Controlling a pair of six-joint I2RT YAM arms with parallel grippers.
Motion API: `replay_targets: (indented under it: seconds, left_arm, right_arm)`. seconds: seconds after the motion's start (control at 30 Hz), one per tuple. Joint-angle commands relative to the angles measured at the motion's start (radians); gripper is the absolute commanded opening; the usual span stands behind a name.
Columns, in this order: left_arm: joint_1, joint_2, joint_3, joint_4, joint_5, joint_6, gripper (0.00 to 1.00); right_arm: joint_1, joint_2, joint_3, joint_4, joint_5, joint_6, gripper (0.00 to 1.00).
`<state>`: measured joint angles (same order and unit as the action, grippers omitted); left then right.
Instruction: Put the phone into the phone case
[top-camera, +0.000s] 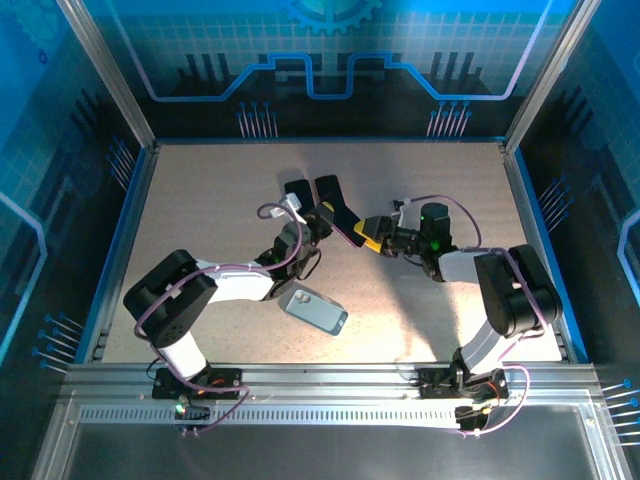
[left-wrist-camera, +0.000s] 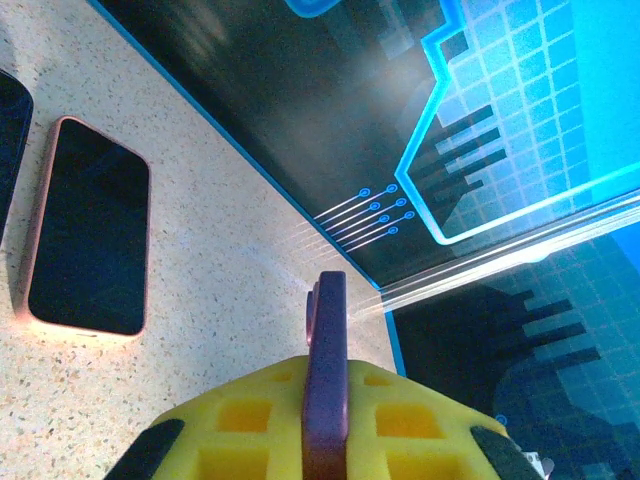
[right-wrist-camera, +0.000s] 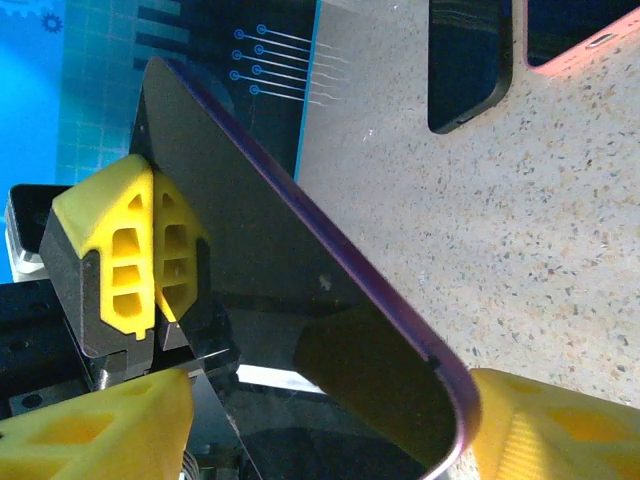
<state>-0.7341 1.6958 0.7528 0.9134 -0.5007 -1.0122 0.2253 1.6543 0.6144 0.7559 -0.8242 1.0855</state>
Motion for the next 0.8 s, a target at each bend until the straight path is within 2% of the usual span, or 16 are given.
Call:
replay_targets:
  seconds: [0.0,0.13,0.23,0.4,0.47,0.67,0.77]
  left_arm:
    - [-0.014,0.012,0.053,0.111,-0.037,-0.006,0.00]
    - [-0.022,0.021,0.058,0.119,-0.044,0.004,0.00]
    - [-0.025,0.023,0.059,0.119,-0.037,0.006,0.00]
    - [-0.025,-0.001,0.046,0.077,-0.025,0.016,0.00]
    - [-0.024,-0.021,0.040,0.031,-0.032,0.012,0.05]
    - [-0.022,-0.072,0.035,-0.093,-0.038,0.040,0.37]
    - [-0.021,-0.083,0.034,-0.132,-0.026,0.042,0.41]
  right_arm:
    - [0.018,0.024,0.015,0.092,-0.015,0.042,0.69]
    - [0.035,0.027,0.019,0.107,-0.005,0.059,0.63]
    - [0.039,0.027,0.021,0.117,0.003,0.061,0.55]
    - [0.034,0.027,0.013,0.142,-0.001,0.076,0.23]
    - [0.028,0.024,0.007,0.148,0.001,0.080,0.15]
    - [0.018,0.008,0.000,0.137,-0.001,0.073,0.00]
    - [0.017,-0.010,0.003,0.096,0.005,0.050,0.00]
